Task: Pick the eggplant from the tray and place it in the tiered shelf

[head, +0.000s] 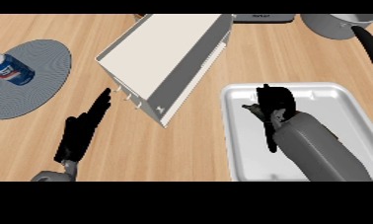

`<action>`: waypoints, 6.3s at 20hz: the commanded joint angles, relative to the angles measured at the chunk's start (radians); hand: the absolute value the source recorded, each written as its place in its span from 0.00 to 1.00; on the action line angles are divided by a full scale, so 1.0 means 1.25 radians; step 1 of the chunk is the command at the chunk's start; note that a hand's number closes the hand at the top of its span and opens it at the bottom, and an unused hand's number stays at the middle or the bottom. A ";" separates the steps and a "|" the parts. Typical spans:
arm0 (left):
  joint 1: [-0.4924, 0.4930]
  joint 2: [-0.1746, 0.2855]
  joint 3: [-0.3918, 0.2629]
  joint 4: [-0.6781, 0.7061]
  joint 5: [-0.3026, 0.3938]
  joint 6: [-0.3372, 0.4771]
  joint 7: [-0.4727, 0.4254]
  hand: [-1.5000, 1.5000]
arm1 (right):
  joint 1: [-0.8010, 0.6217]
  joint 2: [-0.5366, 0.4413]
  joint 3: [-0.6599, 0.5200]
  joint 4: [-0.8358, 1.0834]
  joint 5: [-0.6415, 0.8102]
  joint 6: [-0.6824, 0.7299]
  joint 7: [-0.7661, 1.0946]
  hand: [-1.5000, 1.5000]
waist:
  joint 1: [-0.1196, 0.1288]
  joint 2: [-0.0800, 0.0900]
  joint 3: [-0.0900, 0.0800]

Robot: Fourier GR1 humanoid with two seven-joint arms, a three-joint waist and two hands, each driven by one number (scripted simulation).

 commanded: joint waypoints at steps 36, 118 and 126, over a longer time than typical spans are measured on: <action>0.025 -0.039 0.034 -0.022 -0.042 -0.045 0.005 0.50 | -0.041 -0.210 -0.245 -0.080 0.001 -0.226 -0.860 1.00 | -0.004 0.000 0.001; -0.029 -0.086 0.046 0.018 -0.093 -0.082 -0.020 0.50 | -0.622 -0.210 -0.887 0.816 -0.393 -0.261 -0.829 0.00 | 0.051 0.031 0.003; -0.036 -0.086 0.045 -0.010 -0.093 -0.084 0.019 0.50 | -0.587 -0.248 -0.863 0.827 -0.365 -0.185 -0.902 0.00 | 0.063 0.031 0.003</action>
